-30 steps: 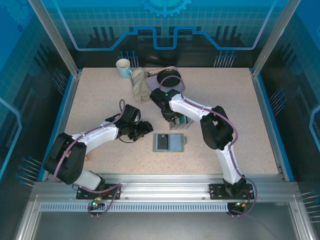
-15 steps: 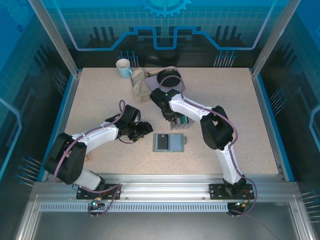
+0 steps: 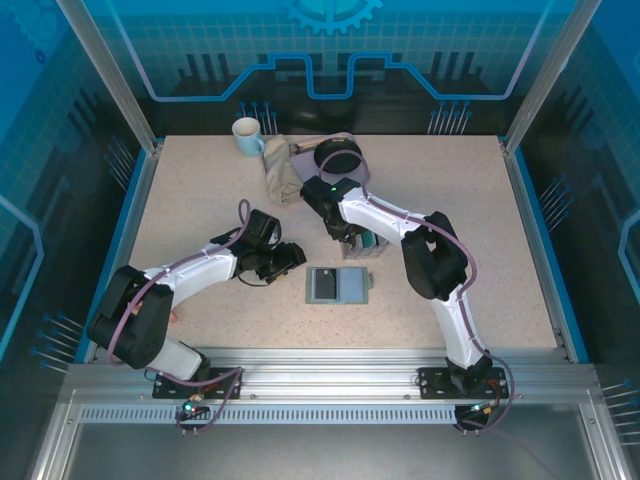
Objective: Put the credit cards into the card holder
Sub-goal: Pick up the credit card from the storage box.
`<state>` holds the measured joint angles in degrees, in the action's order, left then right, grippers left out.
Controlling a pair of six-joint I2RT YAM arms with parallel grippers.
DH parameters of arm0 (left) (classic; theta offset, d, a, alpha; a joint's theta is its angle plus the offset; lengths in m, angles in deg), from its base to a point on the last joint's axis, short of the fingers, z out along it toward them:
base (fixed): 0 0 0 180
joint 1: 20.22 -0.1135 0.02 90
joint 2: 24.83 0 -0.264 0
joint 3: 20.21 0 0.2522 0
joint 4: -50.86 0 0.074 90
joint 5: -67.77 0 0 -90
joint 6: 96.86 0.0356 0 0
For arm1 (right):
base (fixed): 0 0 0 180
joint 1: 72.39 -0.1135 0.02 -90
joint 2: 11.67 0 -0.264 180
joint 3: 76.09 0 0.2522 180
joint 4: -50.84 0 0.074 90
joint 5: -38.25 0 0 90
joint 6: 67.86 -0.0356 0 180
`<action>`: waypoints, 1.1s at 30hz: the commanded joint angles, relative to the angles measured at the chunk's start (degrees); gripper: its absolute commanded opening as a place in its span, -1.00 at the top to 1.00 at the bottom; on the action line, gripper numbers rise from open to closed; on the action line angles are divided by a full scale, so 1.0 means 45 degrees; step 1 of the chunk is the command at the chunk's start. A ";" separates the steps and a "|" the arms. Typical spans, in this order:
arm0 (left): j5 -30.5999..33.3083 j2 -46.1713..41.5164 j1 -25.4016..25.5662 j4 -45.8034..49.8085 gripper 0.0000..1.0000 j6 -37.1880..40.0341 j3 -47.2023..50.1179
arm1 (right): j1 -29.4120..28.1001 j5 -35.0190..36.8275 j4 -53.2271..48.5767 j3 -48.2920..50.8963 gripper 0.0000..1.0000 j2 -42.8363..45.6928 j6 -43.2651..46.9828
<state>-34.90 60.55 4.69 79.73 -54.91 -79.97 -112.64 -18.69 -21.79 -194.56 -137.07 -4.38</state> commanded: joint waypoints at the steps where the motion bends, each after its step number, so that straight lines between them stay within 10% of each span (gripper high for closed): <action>1: -0.0108 -0.0026 -0.0085 -0.0019 -0.18 -0.0083 0.0047 | -0.0102 0.0534 -0.0492 0.0007 0.36 0.0523 0.0062; 23: -0.0120 -0.0028 -0.0088 -0.0008 -0.18 -0.0064 0.0085 | -0.0109 0.0226 -0.0482 0.0162 0.73 0.1202 0.0114; 33: -0.0574 -0.0221 -0.0118 -0.0062 -0.18 -0.0030 -0.0107 | 0.0086 -0.2581 0.0217 0.0783 0.84 0.3013 -0.0188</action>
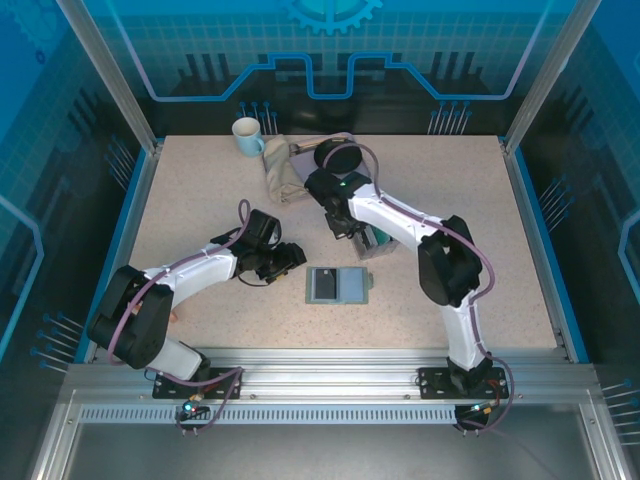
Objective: Put the credit cards into the card holder
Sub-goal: Pick up the credit card from the storage box, then insert the credit card into the card slot.
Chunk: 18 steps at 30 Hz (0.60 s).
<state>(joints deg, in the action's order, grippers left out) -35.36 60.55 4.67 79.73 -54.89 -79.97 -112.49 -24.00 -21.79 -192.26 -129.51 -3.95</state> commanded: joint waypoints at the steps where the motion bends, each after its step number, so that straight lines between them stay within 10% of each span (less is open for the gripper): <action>1: -0.0700 -0.0281 -0.0142 -0.0152 -0.18 -0.0023 -0.0187 | 0.0112 -0.2043 0.0595 0.0611 0.85 0.1813 -0.0297; 12: -0.4921 -0.0136 -0.0532 -0.4395 -0.30 -0.2006 -0.0895 | 0.2979 -1.0807 0.6948 0.6711 0.89 0.7008 -0.2579; 18: -0.6226 0.0524 -0.0557 -0.7832 -0.25 -0.3977 -0.0937 | 0.3950 -1.3118 0.8961 0.8217 0.89 0.7837 -0.3674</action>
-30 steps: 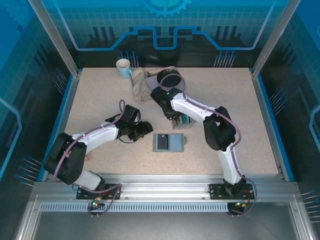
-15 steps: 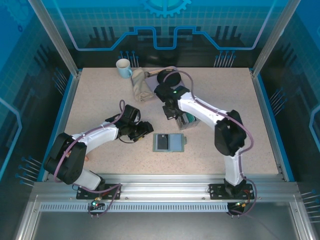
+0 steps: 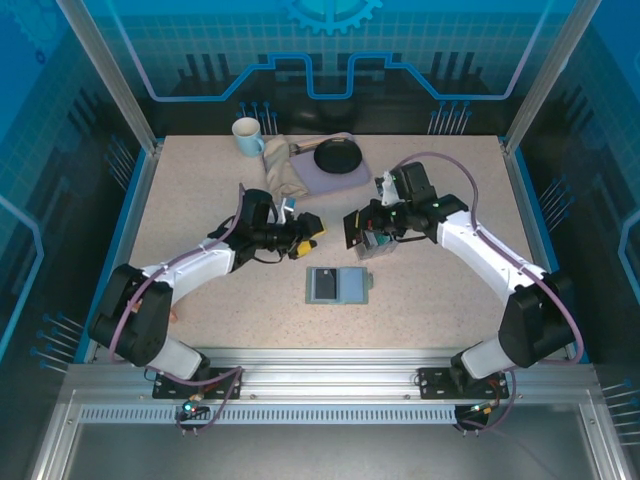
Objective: Put the credit cards into the card holder
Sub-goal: Insert the credit card into the card slot.
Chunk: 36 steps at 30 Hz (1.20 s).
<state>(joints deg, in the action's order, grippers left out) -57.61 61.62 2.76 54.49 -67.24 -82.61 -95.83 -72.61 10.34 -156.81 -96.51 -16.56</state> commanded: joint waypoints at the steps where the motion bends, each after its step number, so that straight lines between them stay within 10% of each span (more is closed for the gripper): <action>1: -0.1411 0.0350 -0.0127 -0.2528 -0.22 -0.1336 -0.0396 | 0.0361 -0.2636 0.2083 0.0470 0.89 0.0532 -0.1065; 11: -0.2068 0.0693 -0.0112 -0.3117 0.06 -0.1612 -0.0690 | 0.0580 -0.4071 0.3811 0.1002 0.88 0.0235 -0.2315; 20: -0.2103 0.0313 -0.0108 -0.3230 0.74 -0.1464 -0.0499 | 0.0580 -0.3831 0.3618 0.1129 0.78 -0.0229 -0.2361; 30: -0.0414 -0.0051 -0.0072 0.1314 1.00 0.1770 0.0318 | -0.0502 0.2673 -0.2239 0.1397 -0.06 -0.0209 0.0472; 36: 0.0319 0.0265 0.0647 0.1183 1.00 0.2313 0.1474 | -0.1529 0.3172 -0.1797 0.2447 -0.51 -0.0968 0.0409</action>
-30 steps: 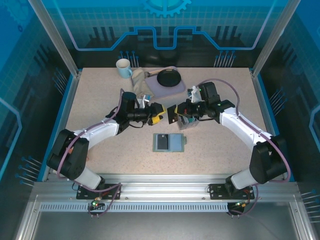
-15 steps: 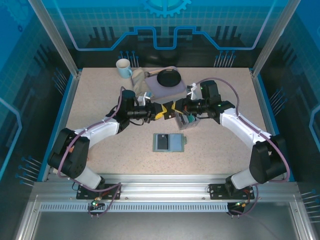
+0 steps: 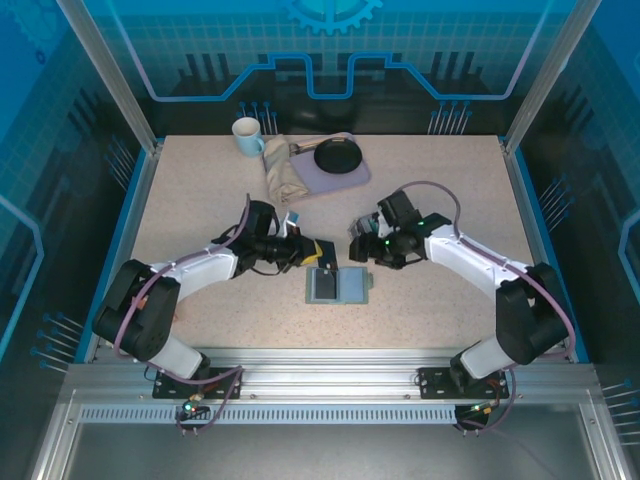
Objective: Put the credit cards into the card holder
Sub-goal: Insert the credit card into the card slot.
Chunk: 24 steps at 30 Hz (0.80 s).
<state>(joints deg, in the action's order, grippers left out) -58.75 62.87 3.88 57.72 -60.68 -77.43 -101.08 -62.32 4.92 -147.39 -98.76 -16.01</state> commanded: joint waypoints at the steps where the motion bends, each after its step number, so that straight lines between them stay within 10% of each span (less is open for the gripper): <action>1: 0.0771 0.0068 0.0564 0.0420 1.00 0.0946 0.0394 | -0.0453 0.0848 -0.0494 0.0391 -0.53 -0.0708 0.0231; 11: 0.1602 0.1186 0.1429 -0.0389 1.00 0.1723 0.0705 | -0.0632 0.0766 0.0242 0.0474 -0.43 -0.2180 0.0021; 24: 0.2346 0.2275 0.2046 -0.2804 1.00 0.1382 0.1517 | -0.0562 0.0197 0.1201 0.1211 0.37 -0.2986 -0.0308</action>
<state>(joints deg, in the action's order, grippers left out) -50.00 71.48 12.45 48.83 -54.52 -71.92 -103.18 -58.10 7.30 -144.15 -109.36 -16.58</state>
